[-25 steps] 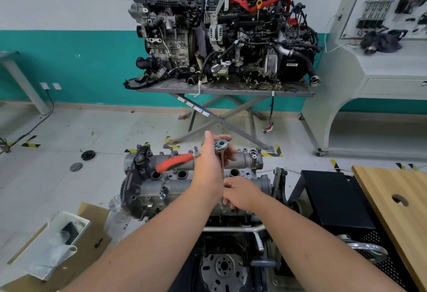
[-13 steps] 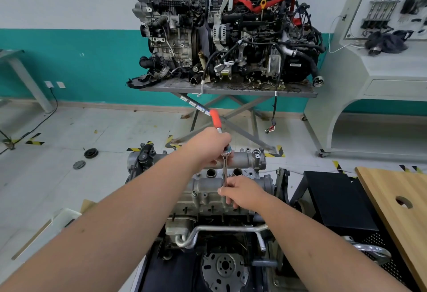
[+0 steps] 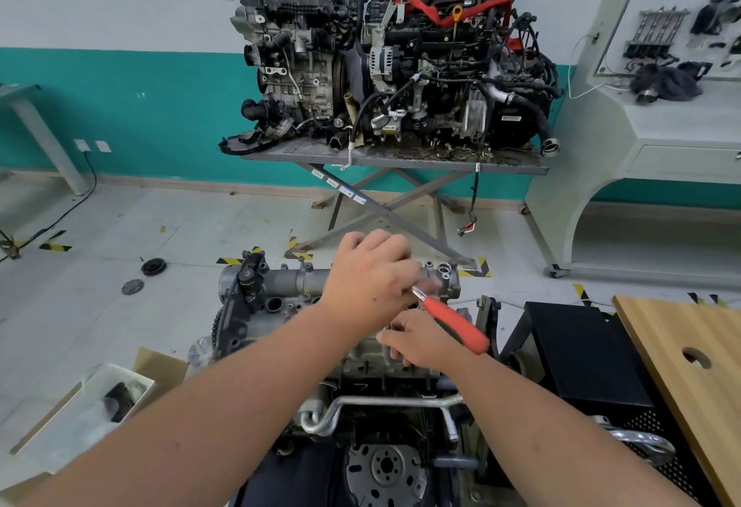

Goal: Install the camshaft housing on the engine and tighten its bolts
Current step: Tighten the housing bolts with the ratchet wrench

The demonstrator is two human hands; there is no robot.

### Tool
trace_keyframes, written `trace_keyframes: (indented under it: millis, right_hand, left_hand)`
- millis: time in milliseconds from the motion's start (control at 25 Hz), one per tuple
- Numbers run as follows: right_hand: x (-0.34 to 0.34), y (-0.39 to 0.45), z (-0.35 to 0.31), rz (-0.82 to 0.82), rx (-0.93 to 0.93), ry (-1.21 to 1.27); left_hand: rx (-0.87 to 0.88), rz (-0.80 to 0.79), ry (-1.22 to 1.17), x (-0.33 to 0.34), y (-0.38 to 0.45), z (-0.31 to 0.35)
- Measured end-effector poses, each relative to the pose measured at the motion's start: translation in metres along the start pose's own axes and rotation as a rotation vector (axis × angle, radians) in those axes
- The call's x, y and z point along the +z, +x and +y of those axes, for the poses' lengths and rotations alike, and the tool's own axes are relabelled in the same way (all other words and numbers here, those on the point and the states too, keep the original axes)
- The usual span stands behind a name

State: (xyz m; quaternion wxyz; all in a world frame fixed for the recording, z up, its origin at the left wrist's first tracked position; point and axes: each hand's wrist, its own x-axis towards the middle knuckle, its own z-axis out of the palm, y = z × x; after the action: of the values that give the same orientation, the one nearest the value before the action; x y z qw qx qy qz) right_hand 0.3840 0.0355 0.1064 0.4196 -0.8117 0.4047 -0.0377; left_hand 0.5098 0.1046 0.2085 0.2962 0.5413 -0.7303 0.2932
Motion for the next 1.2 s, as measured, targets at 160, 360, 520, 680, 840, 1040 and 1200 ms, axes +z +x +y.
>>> trace_keyframes:
  millis: [160, 360, 520, 680, 840, 1040, 1200]
  right_hand:
    - [-0.002, 0.004, 0.000, -0.016, -0.047, -0.055]
    - [-0.002, 0.001, -0.003, -0.011, 0.006, -0.084]
    - [-0.002, 0.004, -0.010, 0.019, 0.027, -0.235]
    - [-0.002, 0.007, -0.014, 0.000, 0.033, -0.301]
    - [-0.004, 0.005, -0.014, -0.019, 0.008, -0.317]
    - [-0.004, 0.006, -0.013, -0.020, -0.002, -0.334]
    - [-0.003, 0.005, -0.015, 0.016, 0.013, -0.320]
  left_hand:
    - [-0.441, -0.027, -0.544, 0.013, -0.013, 0.014]
    - [-1.110, 0.169, -1.318, 0.017, -0.001, 0.042]
    - [-1.369, 0.023, -1.593, 0.009, 0.008, 0.025]
    - [-1.454, -0.221, -1.384, -0.004, 0.021, 0.008]
    - [-1.190, -0.642, -0.851, -0.019, 0.046, 0.001]
    - [-0.438, -0.960, -0.097, -0.016, 0.072, 0.010]
    - [0.151, -0.506, 0.106, -0.012, 0.040, 0.000]
